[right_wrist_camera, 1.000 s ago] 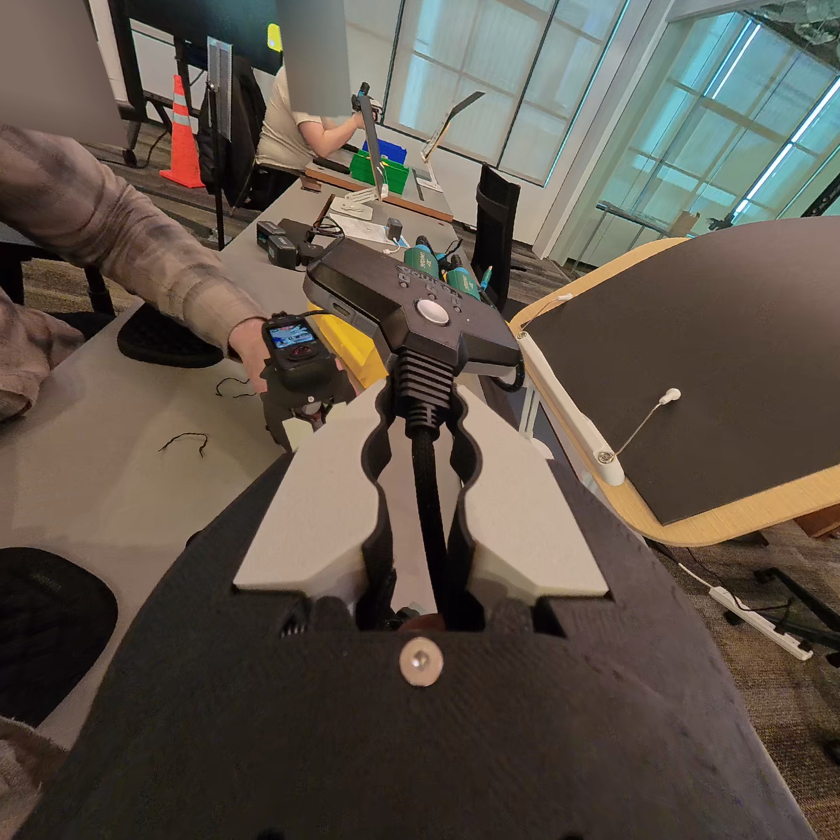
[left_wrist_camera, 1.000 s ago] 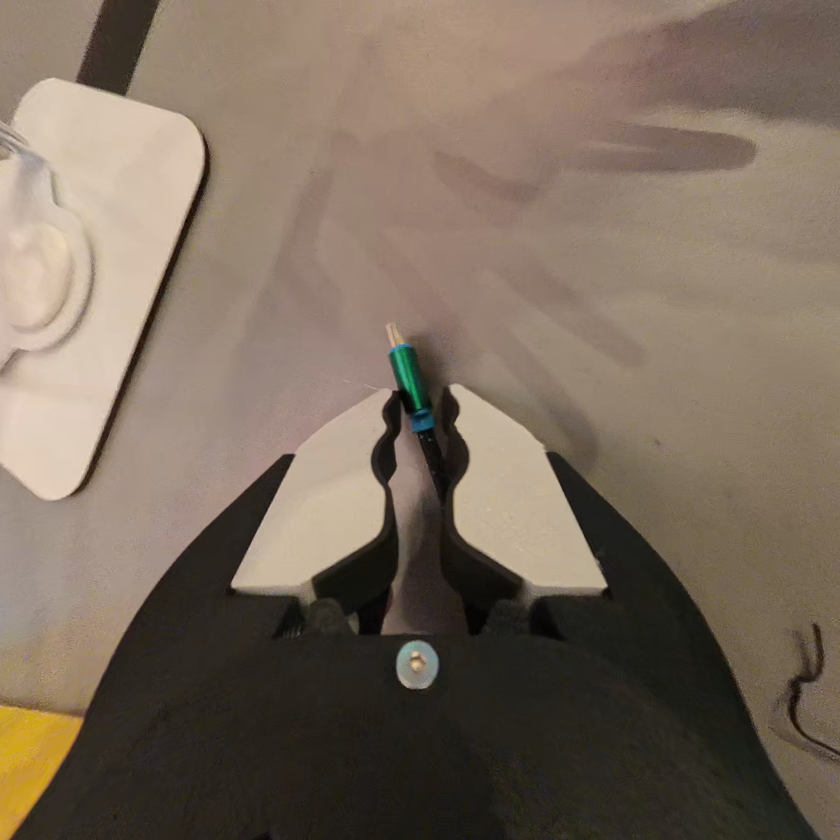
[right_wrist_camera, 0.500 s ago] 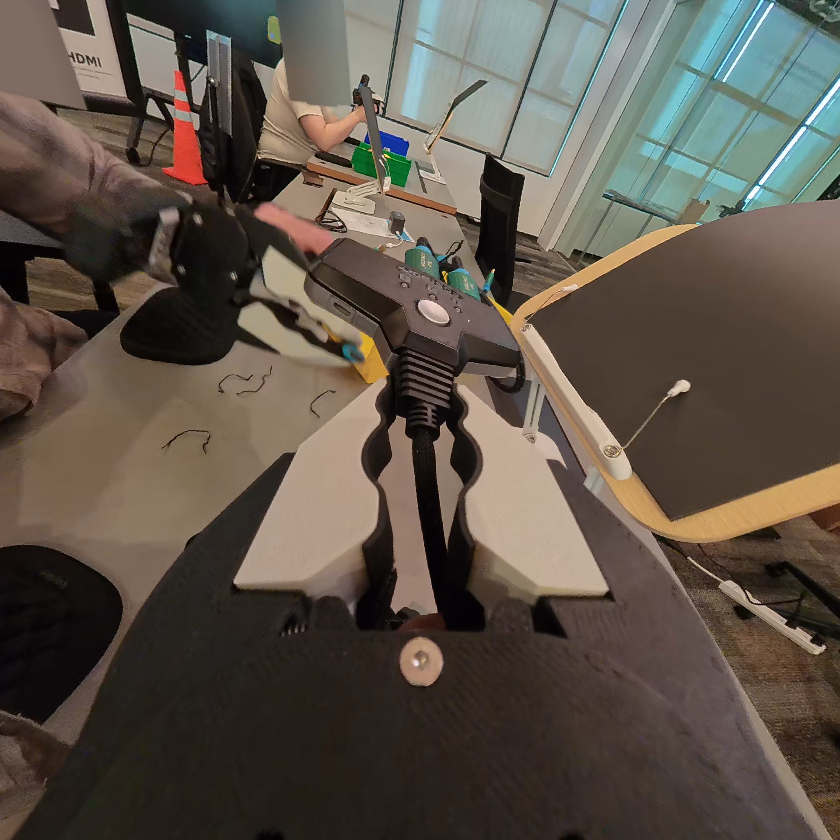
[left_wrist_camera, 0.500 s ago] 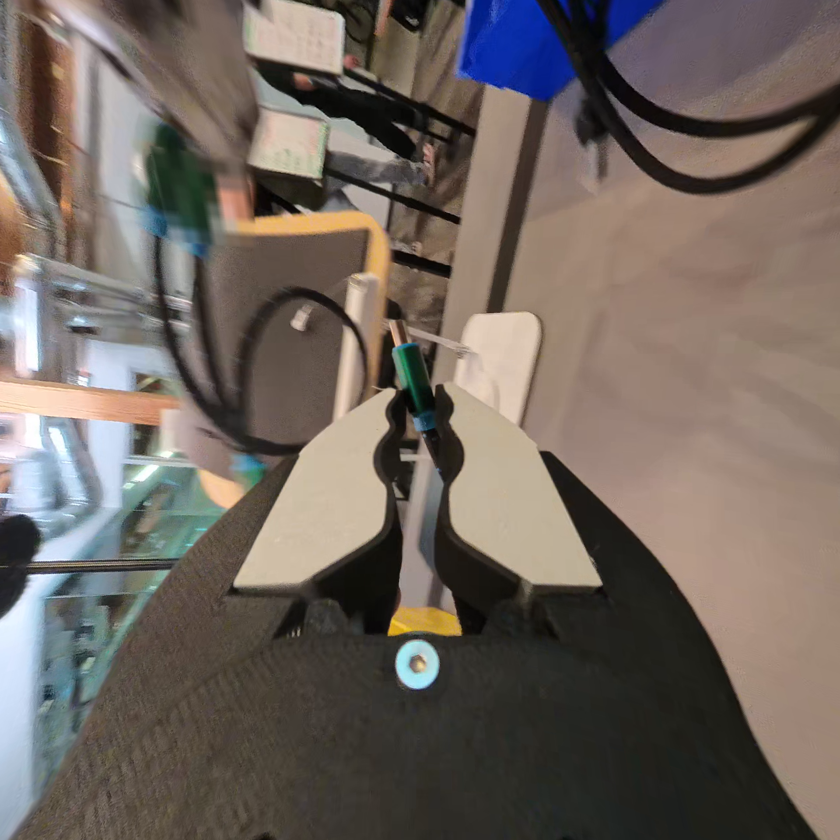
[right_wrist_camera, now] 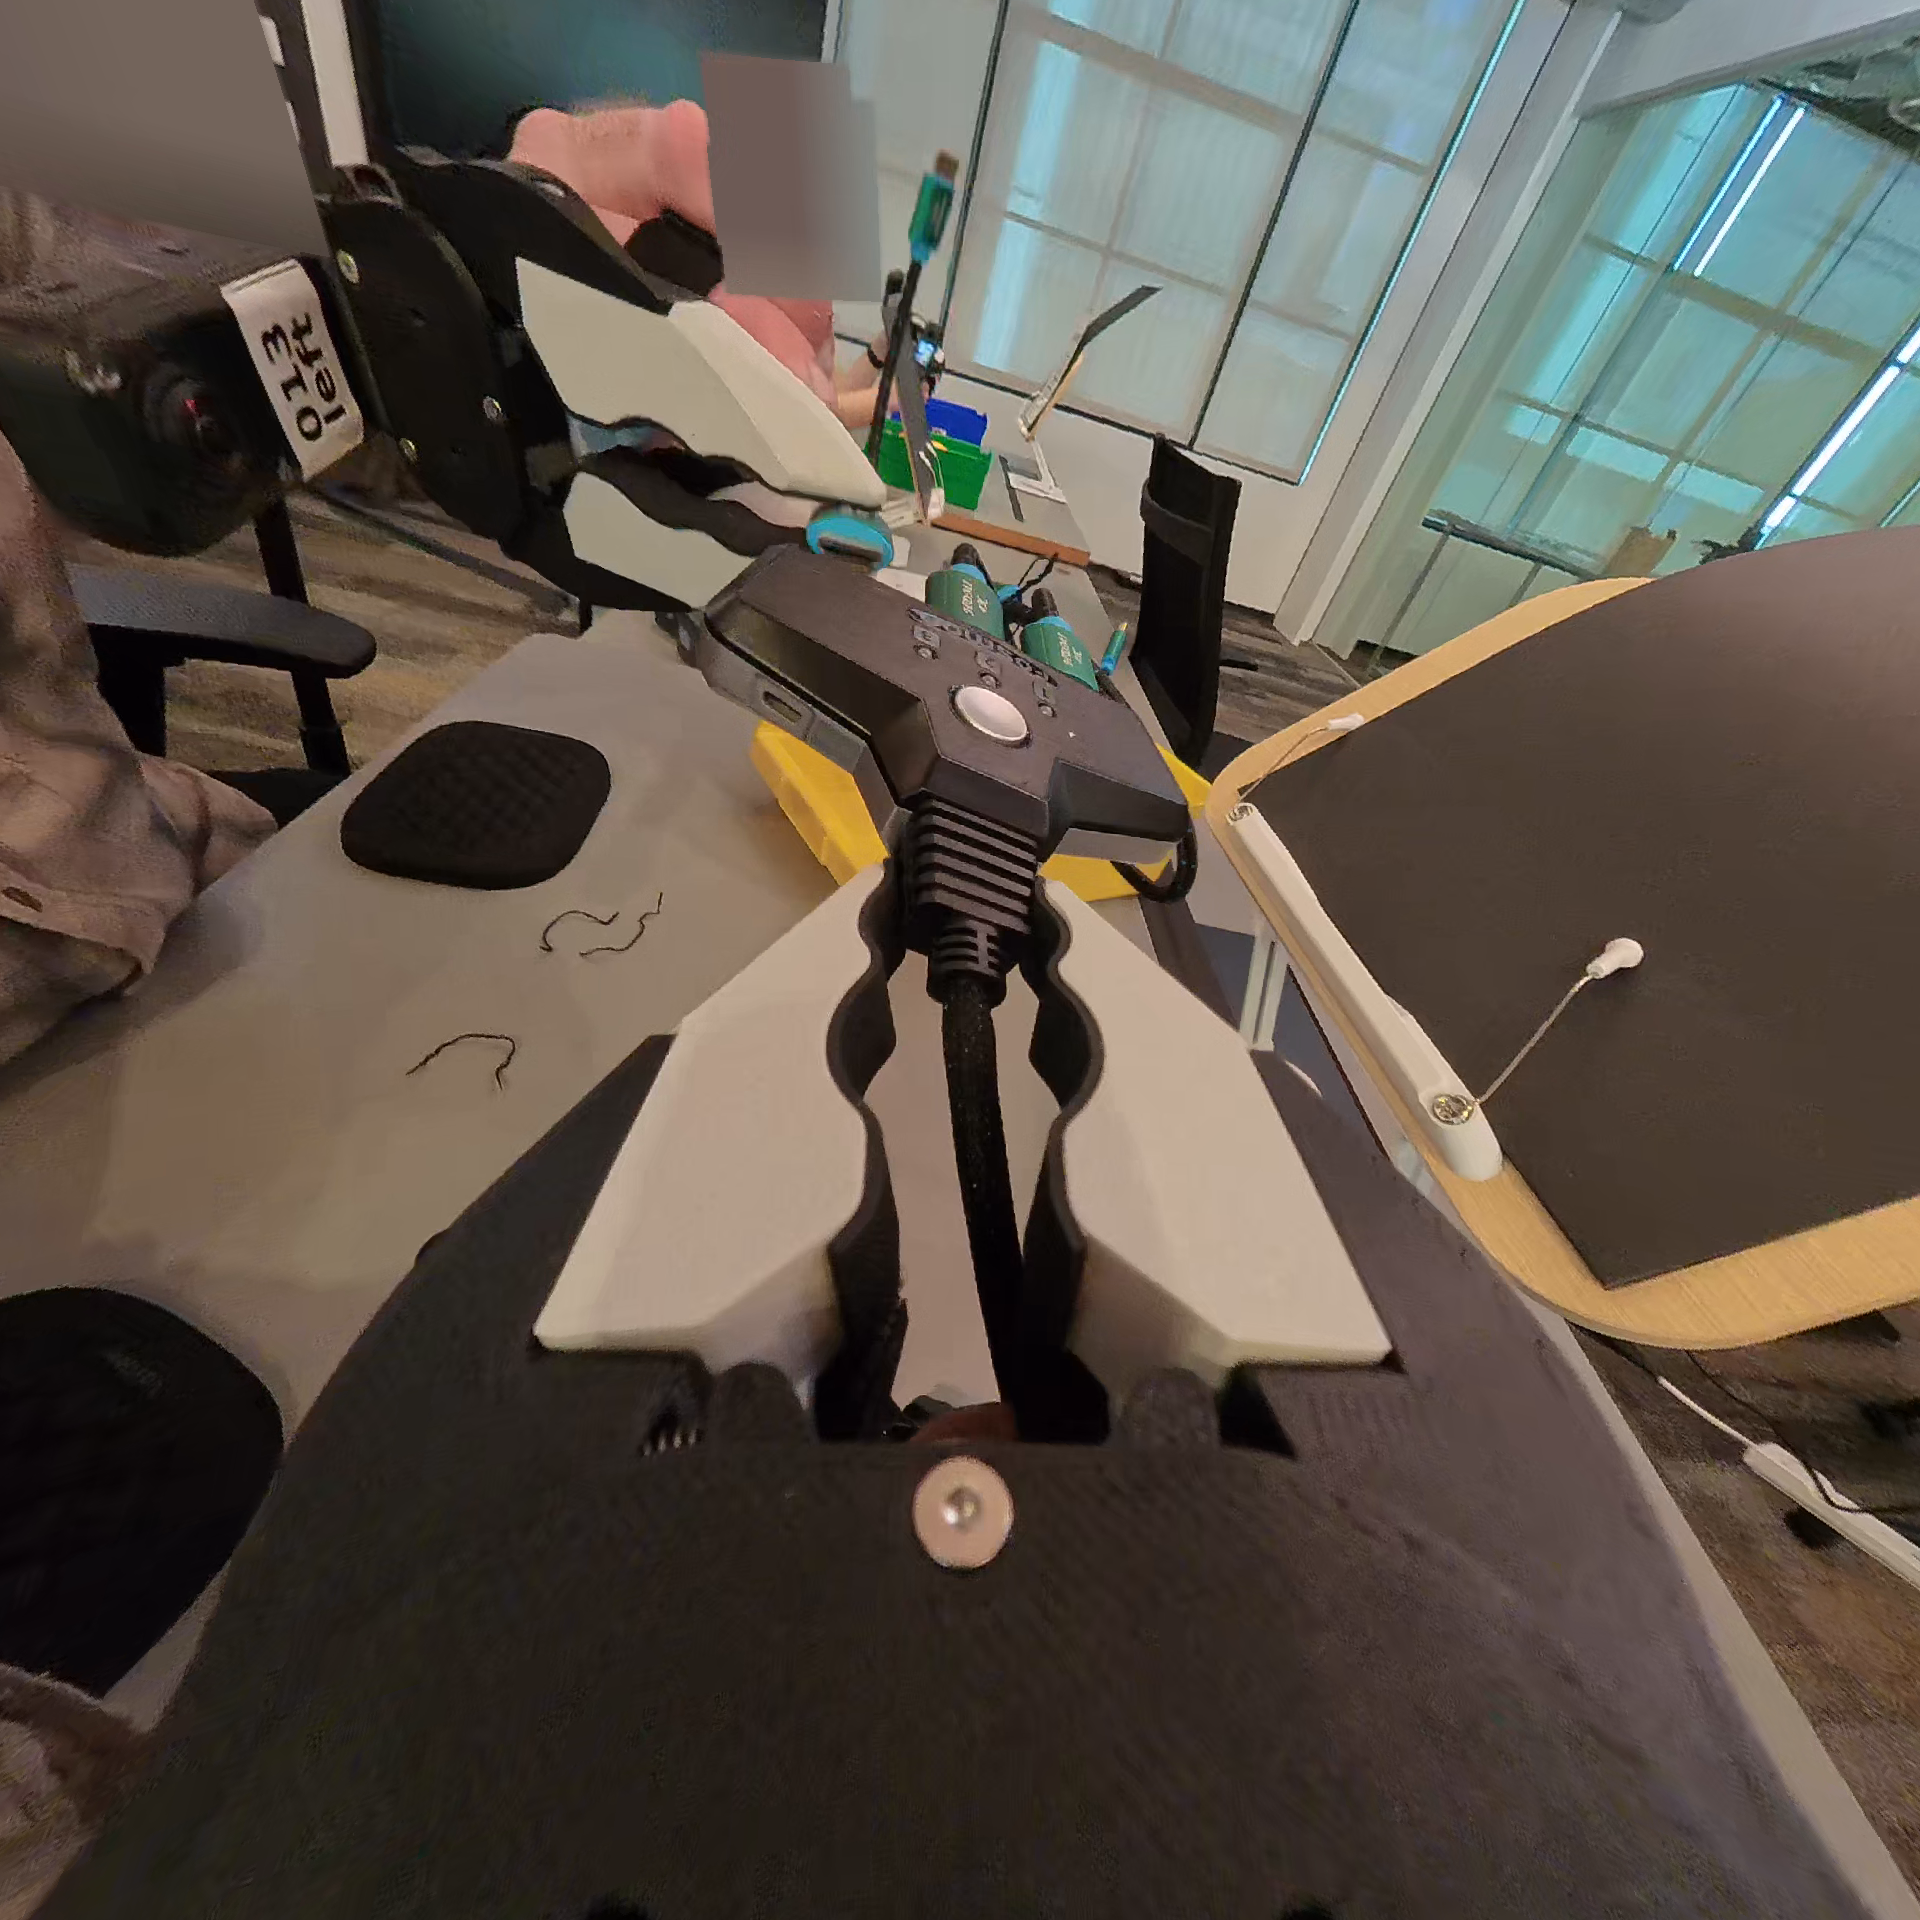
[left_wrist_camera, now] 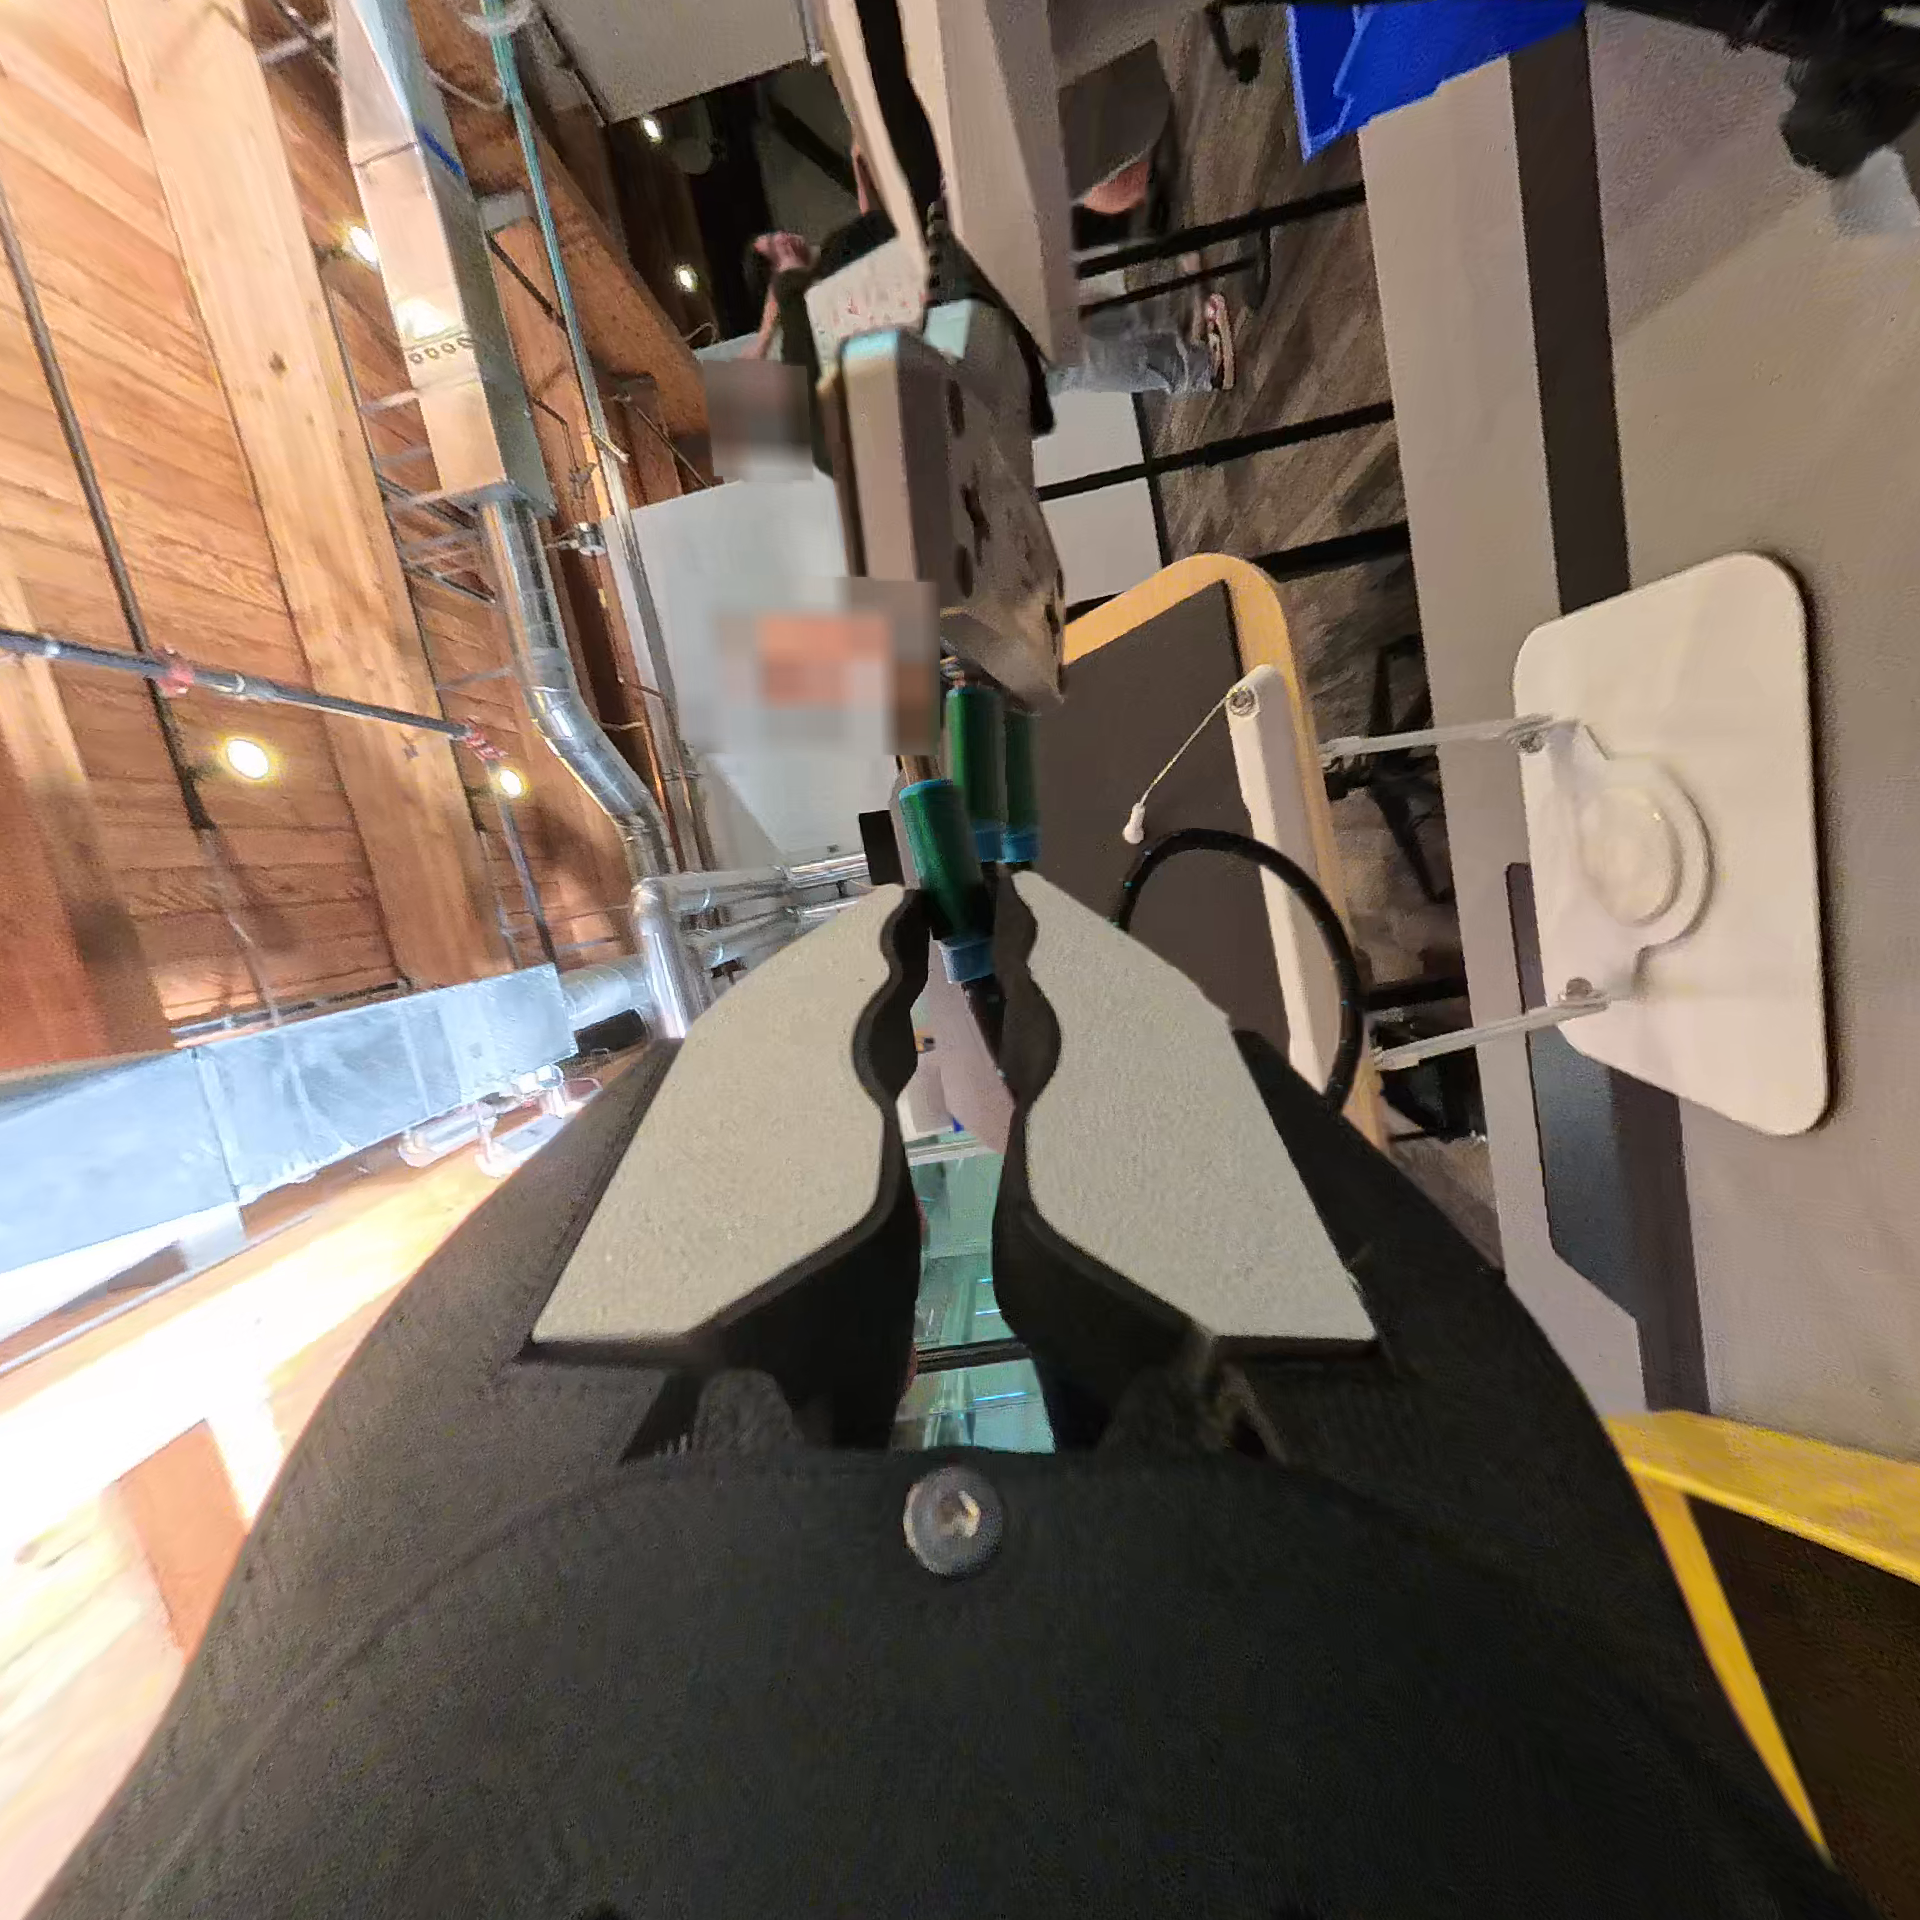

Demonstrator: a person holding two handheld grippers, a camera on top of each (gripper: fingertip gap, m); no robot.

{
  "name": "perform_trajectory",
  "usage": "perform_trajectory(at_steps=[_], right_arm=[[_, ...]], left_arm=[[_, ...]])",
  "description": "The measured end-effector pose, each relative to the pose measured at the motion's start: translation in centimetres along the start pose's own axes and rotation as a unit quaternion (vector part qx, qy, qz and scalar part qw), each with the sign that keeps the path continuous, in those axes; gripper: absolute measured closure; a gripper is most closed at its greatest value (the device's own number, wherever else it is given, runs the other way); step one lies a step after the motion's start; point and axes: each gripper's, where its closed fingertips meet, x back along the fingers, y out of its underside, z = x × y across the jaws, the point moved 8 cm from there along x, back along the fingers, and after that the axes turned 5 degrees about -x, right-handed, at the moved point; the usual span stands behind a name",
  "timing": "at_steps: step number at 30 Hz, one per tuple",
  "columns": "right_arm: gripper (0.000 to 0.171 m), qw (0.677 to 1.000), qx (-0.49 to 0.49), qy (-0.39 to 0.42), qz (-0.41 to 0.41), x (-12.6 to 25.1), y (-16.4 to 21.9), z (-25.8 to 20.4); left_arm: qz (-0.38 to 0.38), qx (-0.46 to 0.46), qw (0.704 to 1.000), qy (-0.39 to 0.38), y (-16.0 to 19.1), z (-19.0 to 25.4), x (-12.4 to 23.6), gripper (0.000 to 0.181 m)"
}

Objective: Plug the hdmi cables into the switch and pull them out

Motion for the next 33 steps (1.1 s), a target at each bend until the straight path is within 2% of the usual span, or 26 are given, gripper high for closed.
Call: perform_trajectory(at_steps=[7,24,33], right_arm=[[0.152,1.000,0.004,0.005,-0.008,-0.6,-0.2,0.0],[0.152,0.999,0.026,0.007,-0.020,-0.8,-0.4,-0.4],[0.152,0.999,0.030,-0.001,-0.019,-0.9,-0.5,-0.6]], left_arm=[[-0.010,-0.026,0.999,0.024,-0.2,0.0,-0.6,0.169],[0.011,-0.020,0.996,0.089,-0.4,-0.4,-0.5,0.169],[0.018,-0.030,0.995,0.094,-0.8,-1.0,-0.1,0.169]])
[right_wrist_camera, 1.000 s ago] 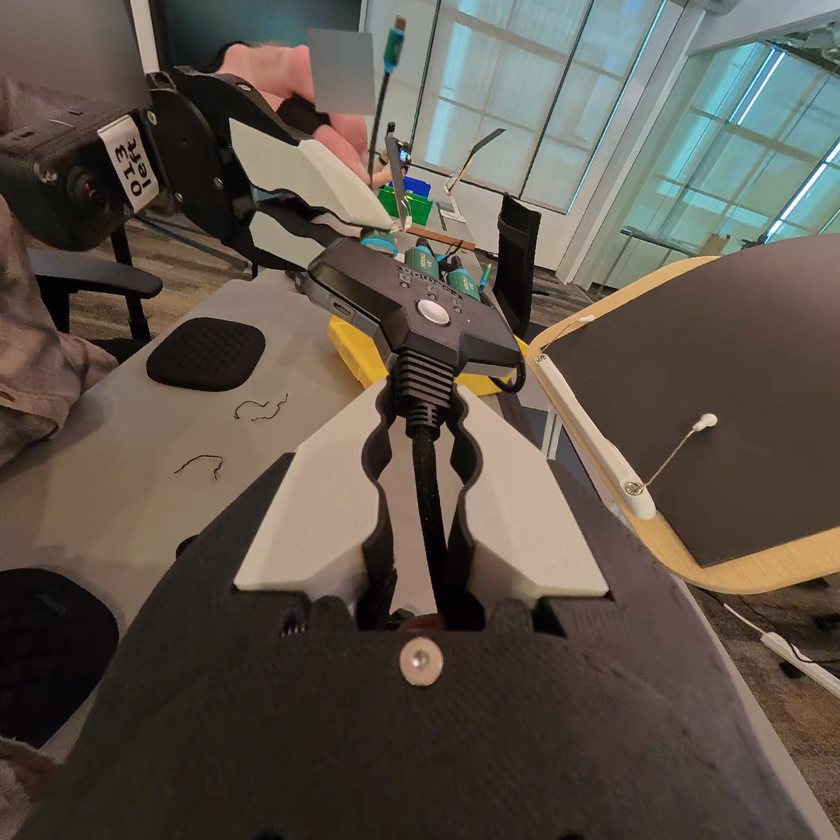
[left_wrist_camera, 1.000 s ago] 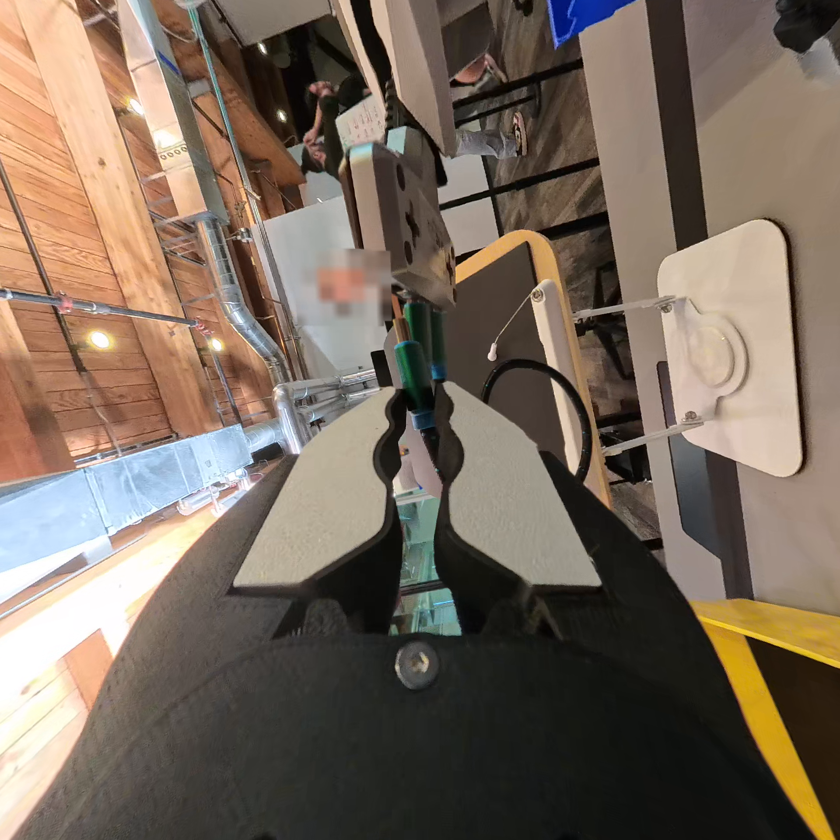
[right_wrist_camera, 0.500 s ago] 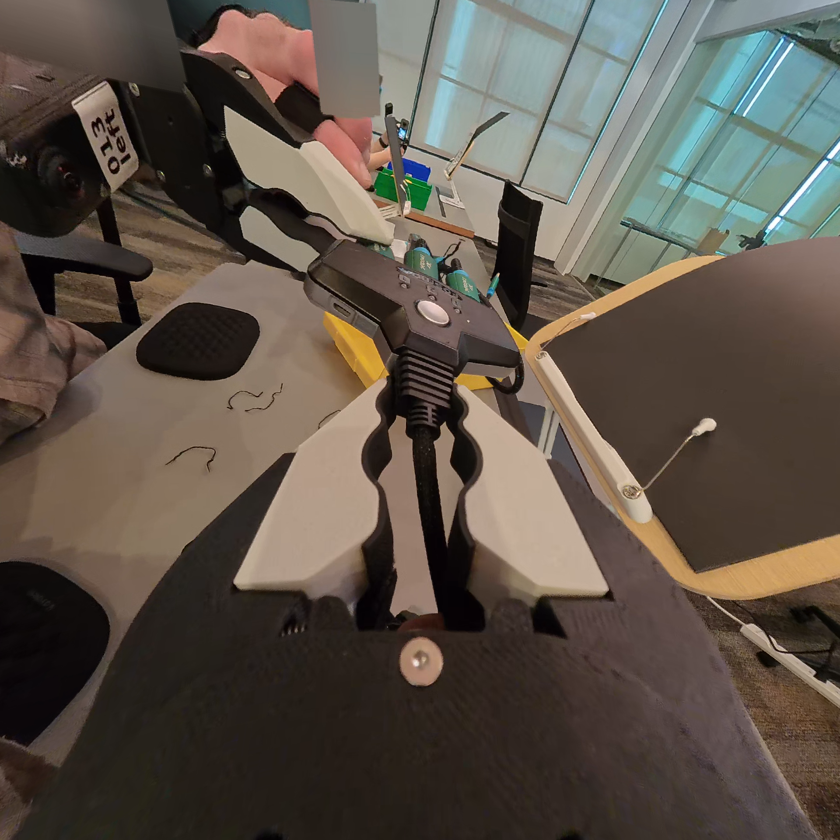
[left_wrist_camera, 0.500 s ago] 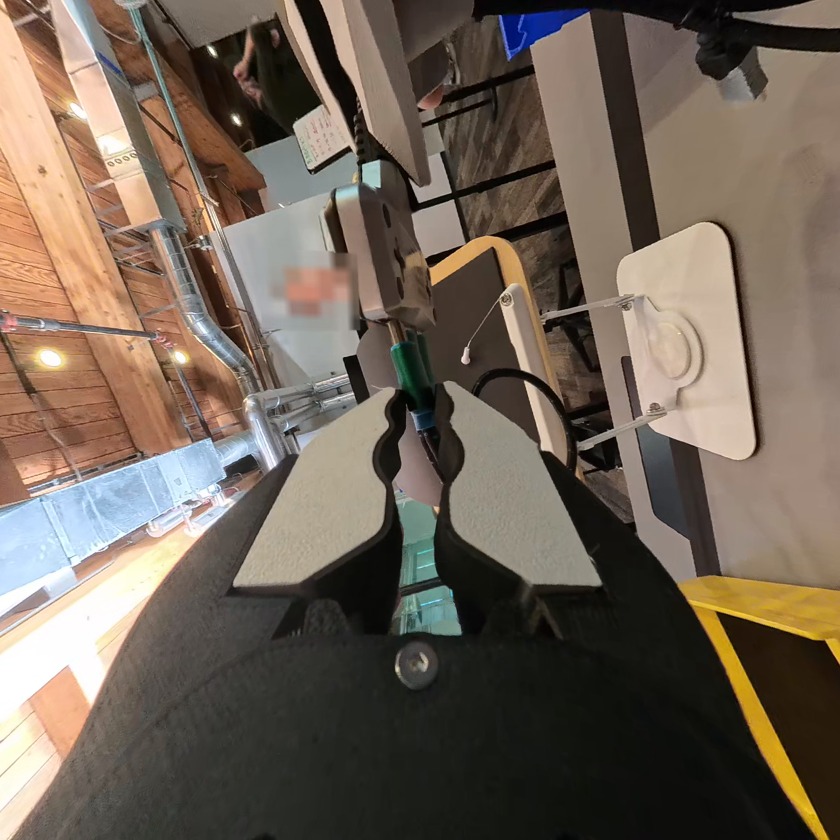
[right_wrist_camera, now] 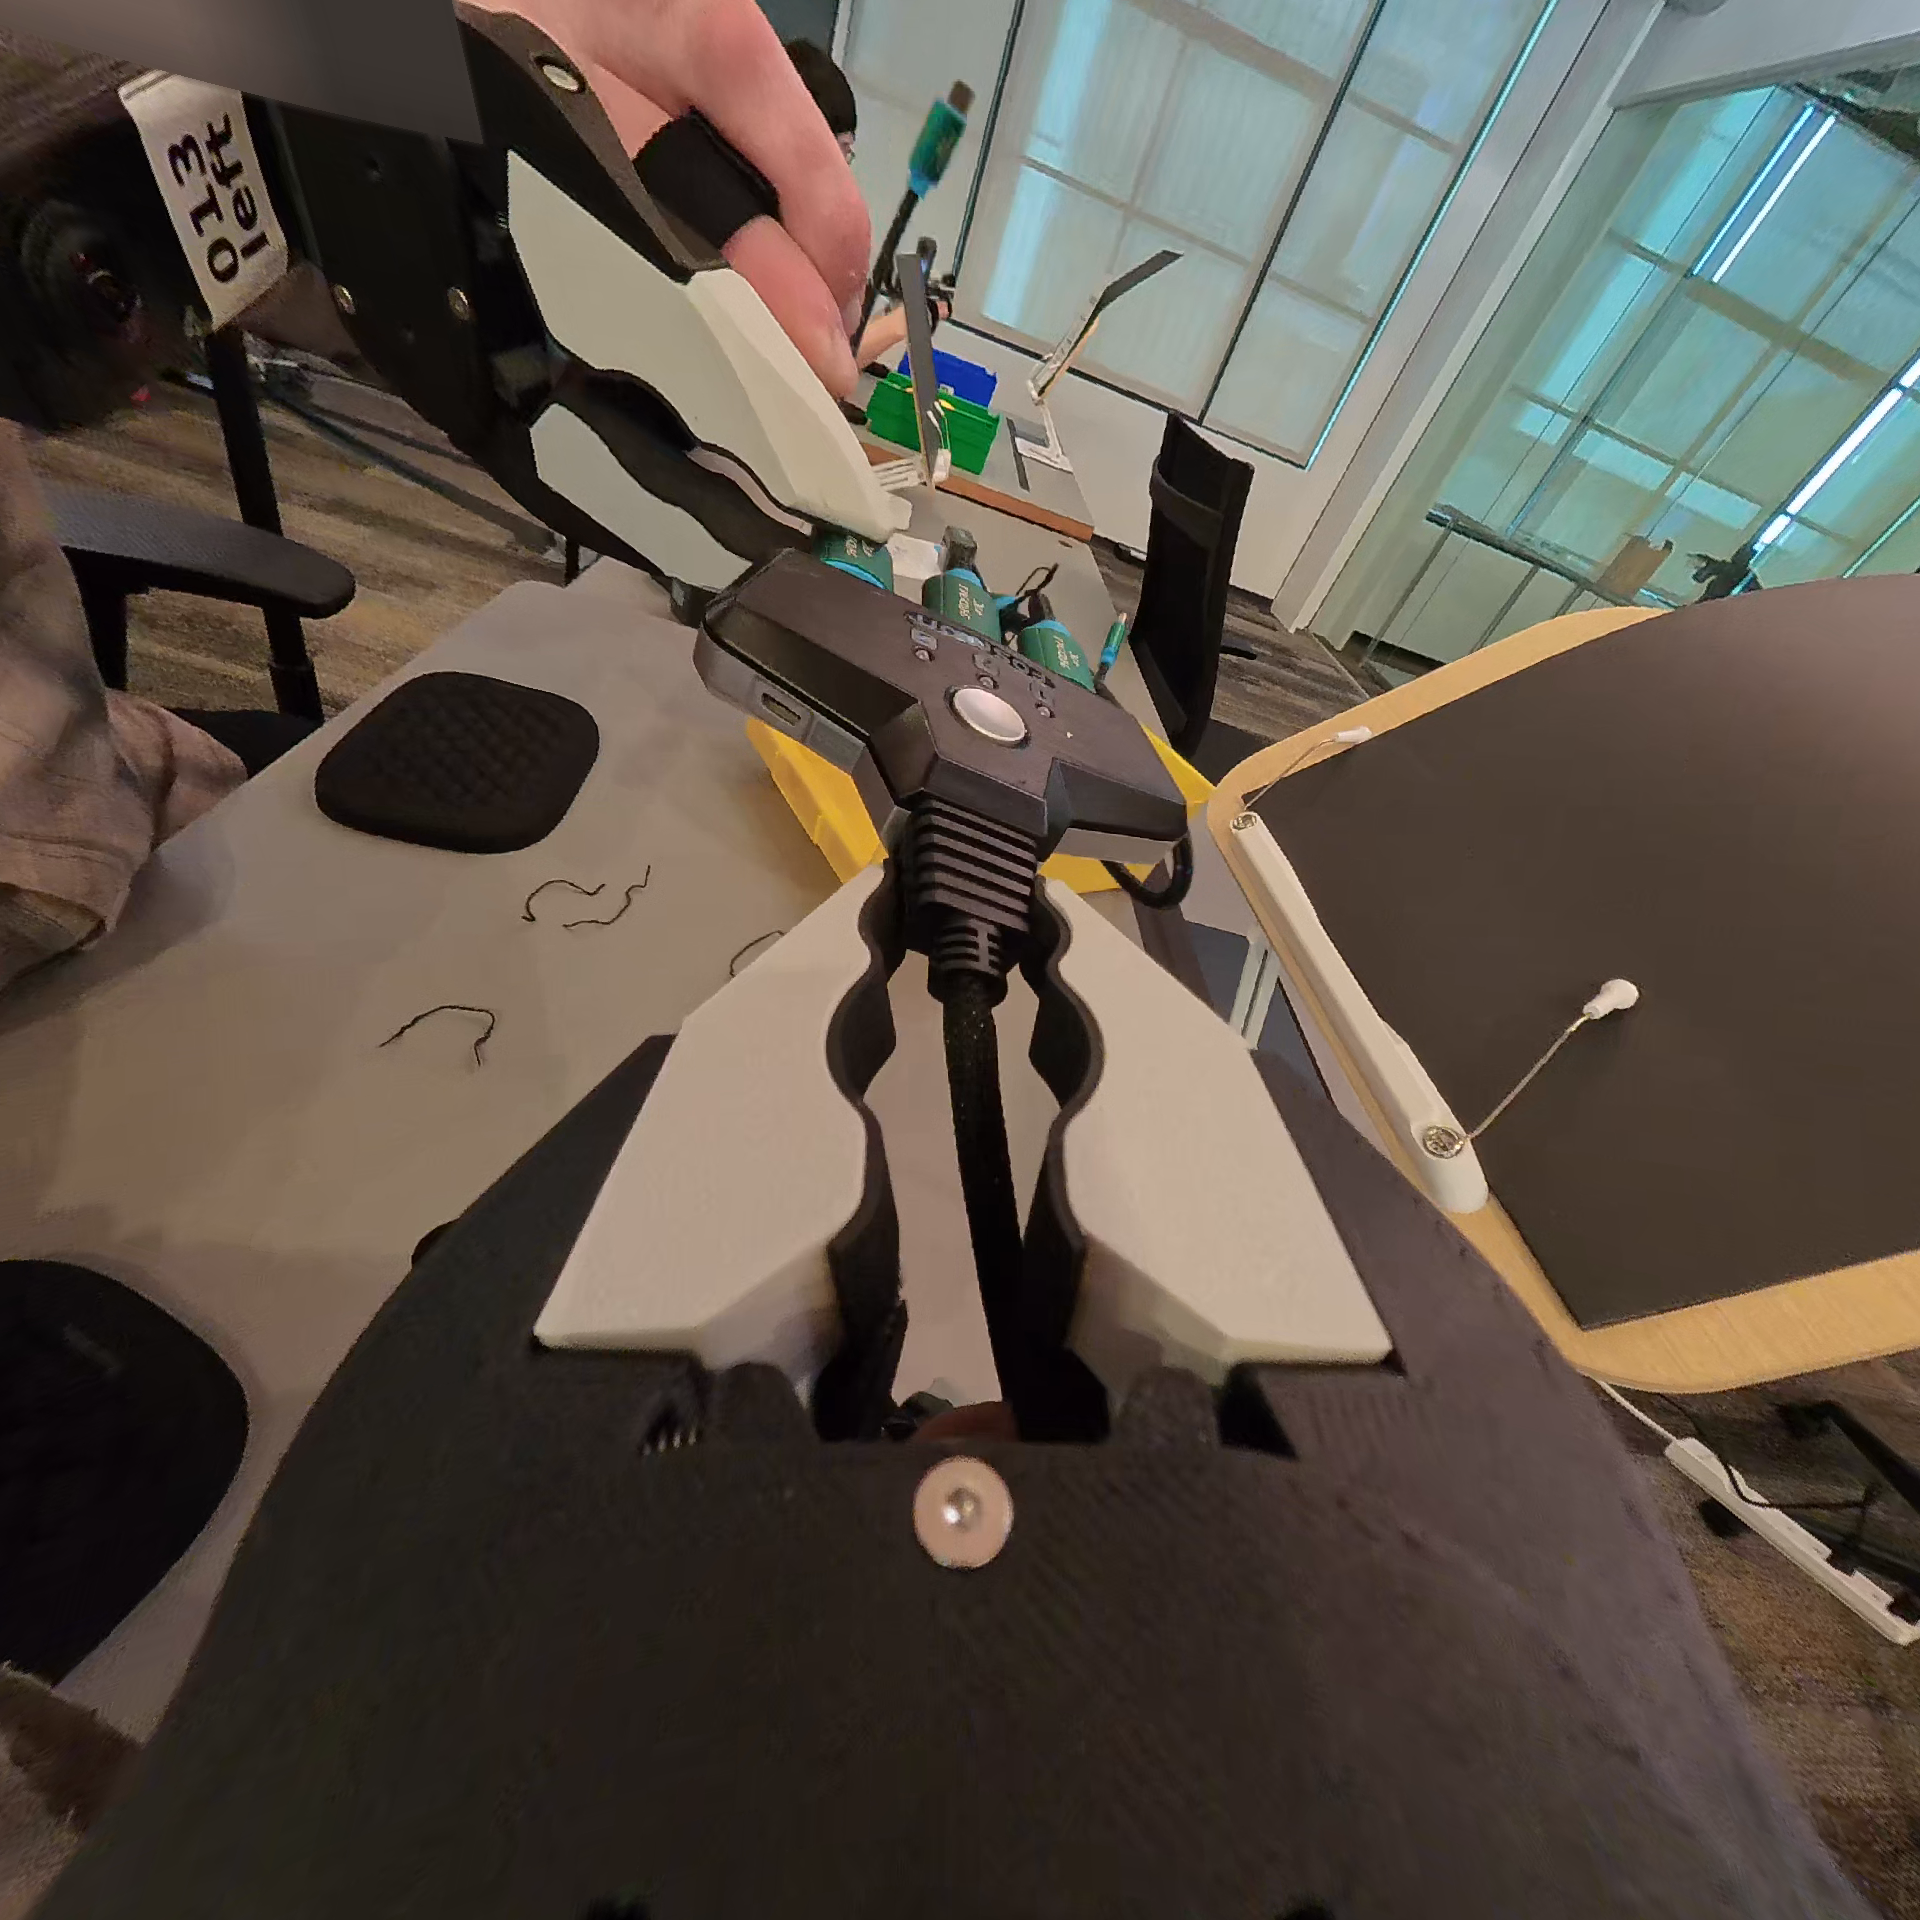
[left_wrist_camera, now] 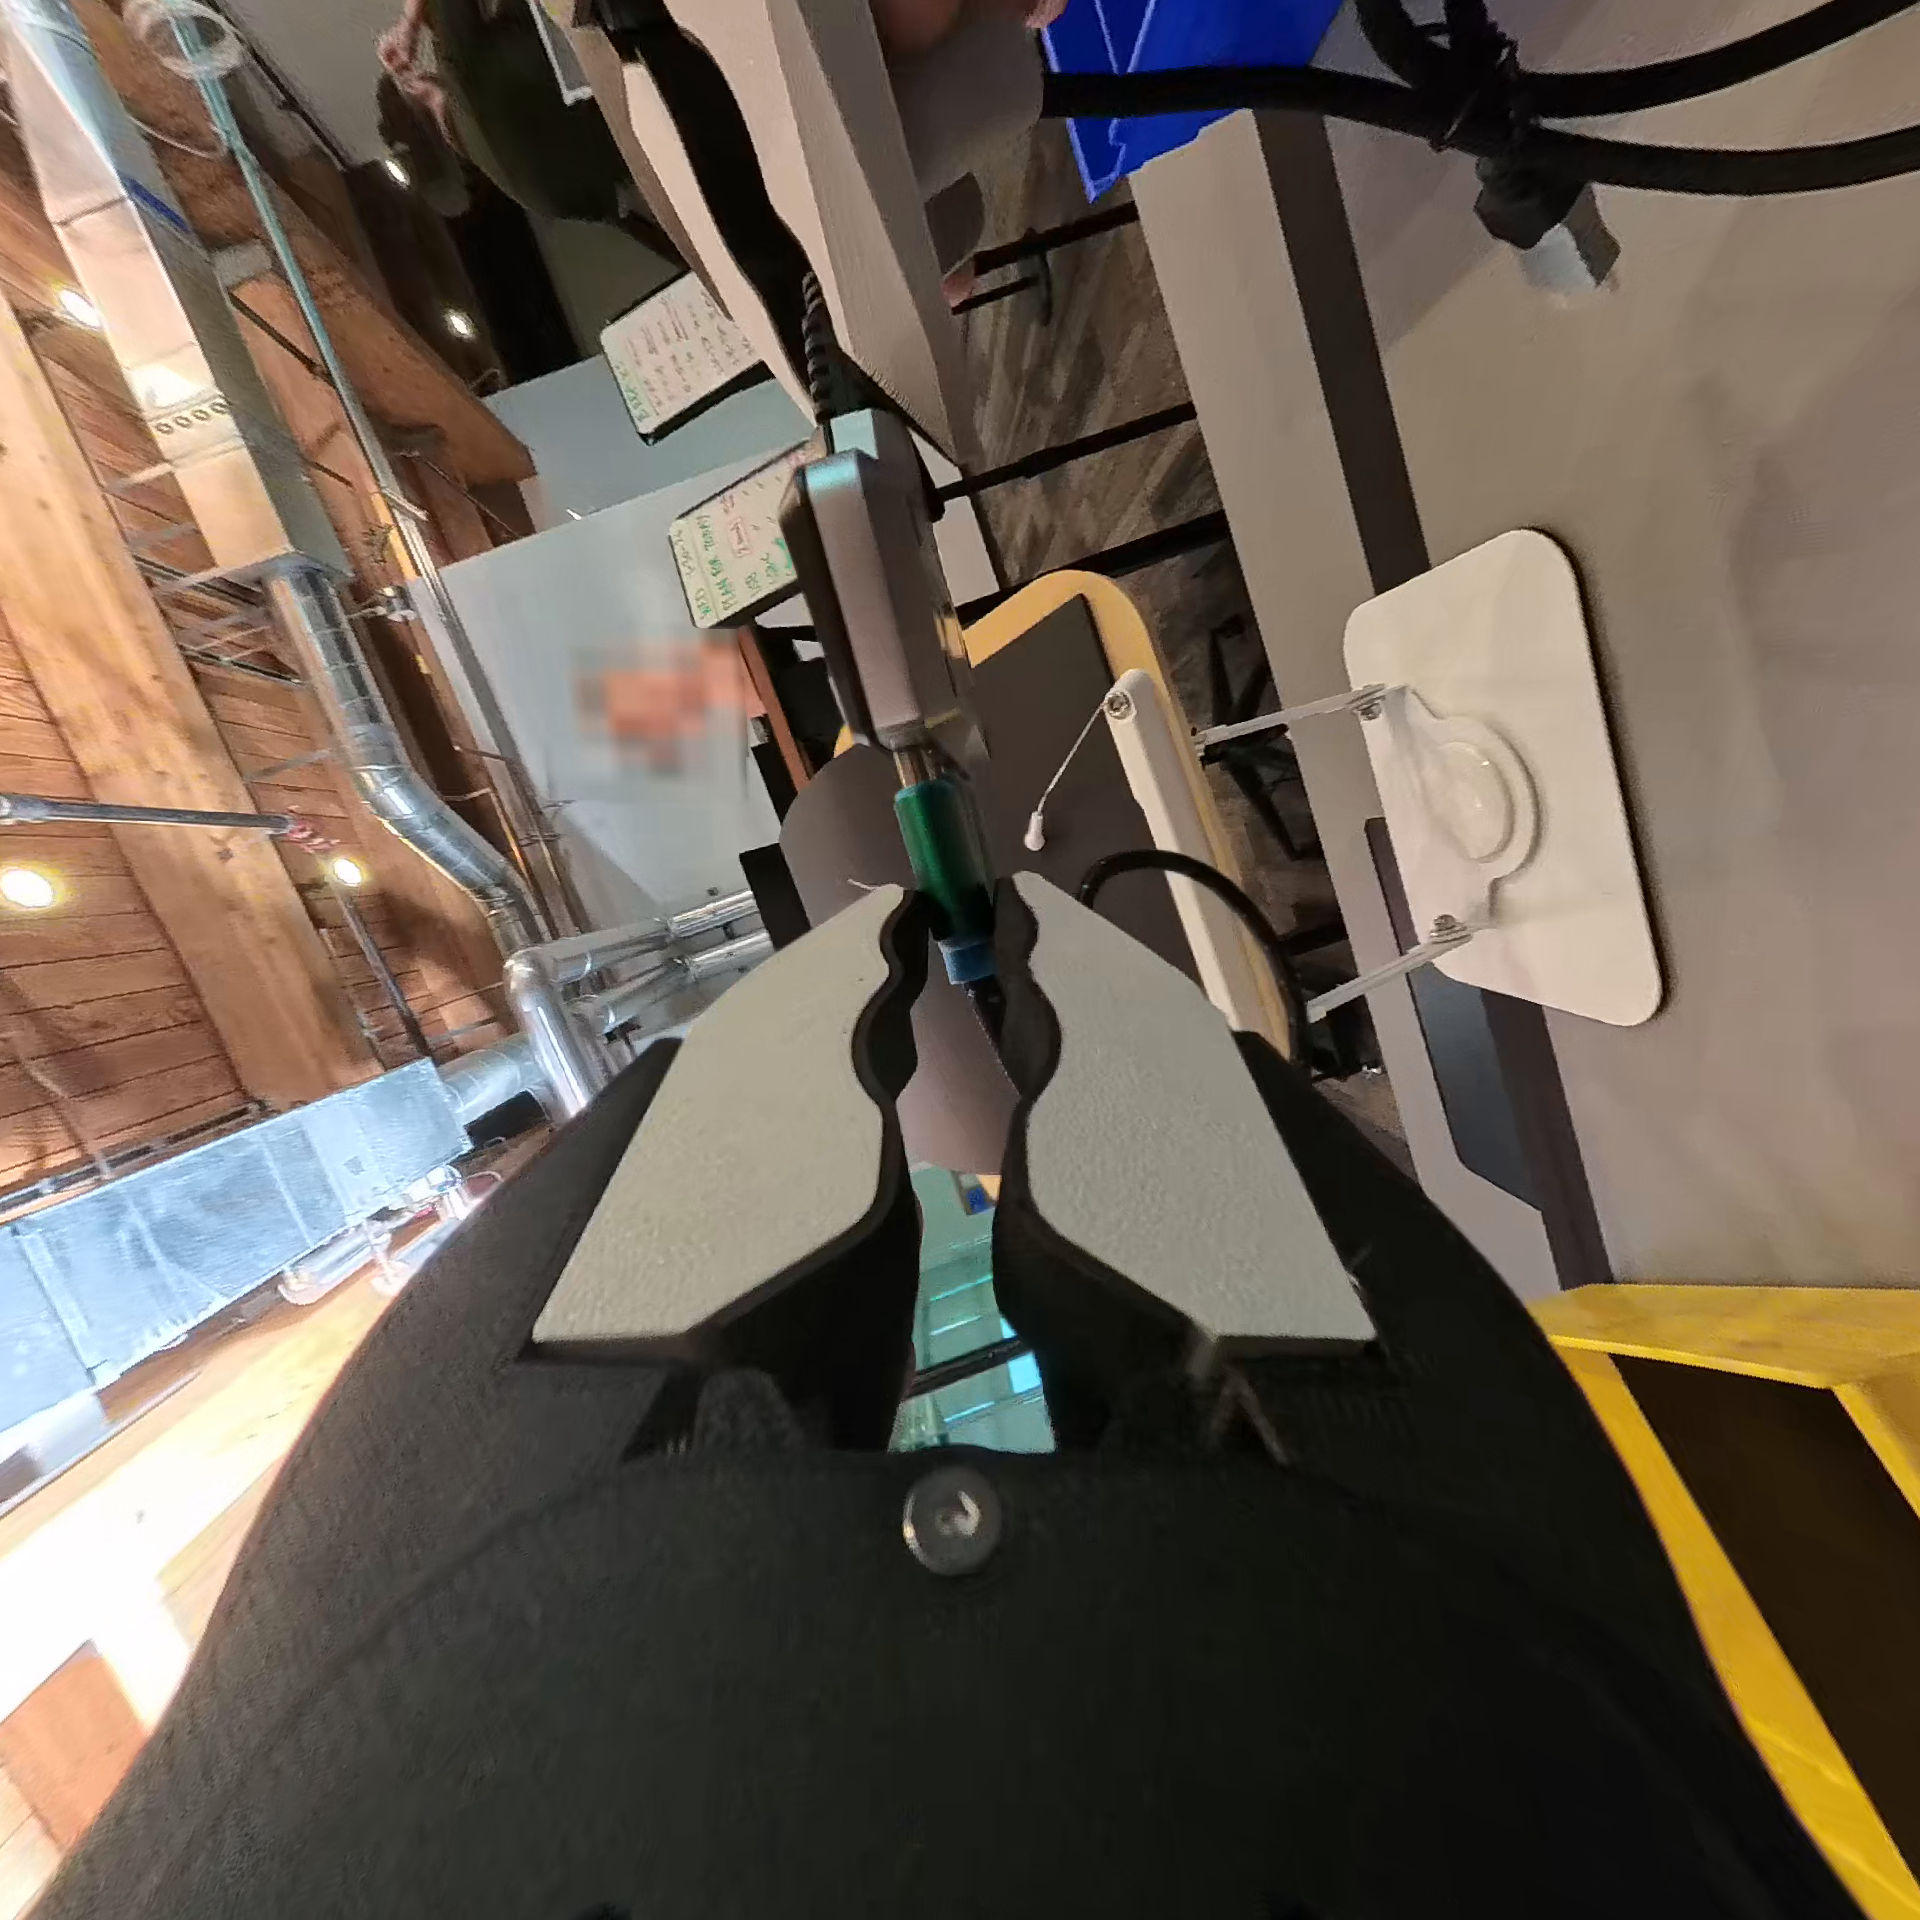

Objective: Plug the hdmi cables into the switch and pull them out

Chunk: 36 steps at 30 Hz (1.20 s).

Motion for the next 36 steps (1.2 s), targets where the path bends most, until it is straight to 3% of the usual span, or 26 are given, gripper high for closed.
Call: perform_trajectory(at_steps=[13,25,27,32,34,35,36], right_arm=[[0.152,0.999,0.007,0.013,-0.040,0.3,-0.6,-0.6],[0.152,0.998,0.031,0.048,-0.041,0.2,-1.7,-0.6],[0.152,0.998,0.035,0.051,-0.022,0.5,-2.1,-0.7],[0.152,0.996,0.037,0.081,-0.007,1.7,-2.4,-0.4],[0.152,0.995,0.039,0.093,0.003,2.2,-2.6,-0.3],[0.152,0.994,0.040,0.101,0.007,2.5,-2.8,-0.3],[0.152,0.993,0.042,0.110,0.010,2.7,-2.9,-0.3]], left_arm=[[0.012,-0.018,1.000,-0.003,-0.7,-0.3,0.1,0.169],[-0.014,0.038,0.999,-0.029,-0.4,-0.4,-0.4,0.169],[-0.016,0.067,0.996,-0.052,-0.3,-0.8,0.1,0.167],[-0.004,0.190,0.977,-0.093,0.1,-2.5,2.6,0.134],[0.036,0.252,0.963,-0.091,-0.1,-2.6,4.0,0.139],[0.069,0.296,0.950,-0.070,-0.3,-2.3,4.6,0.149],[0.116,0.350,0.929,-0.033,-0.8,-1.8,5.1,0.147]])
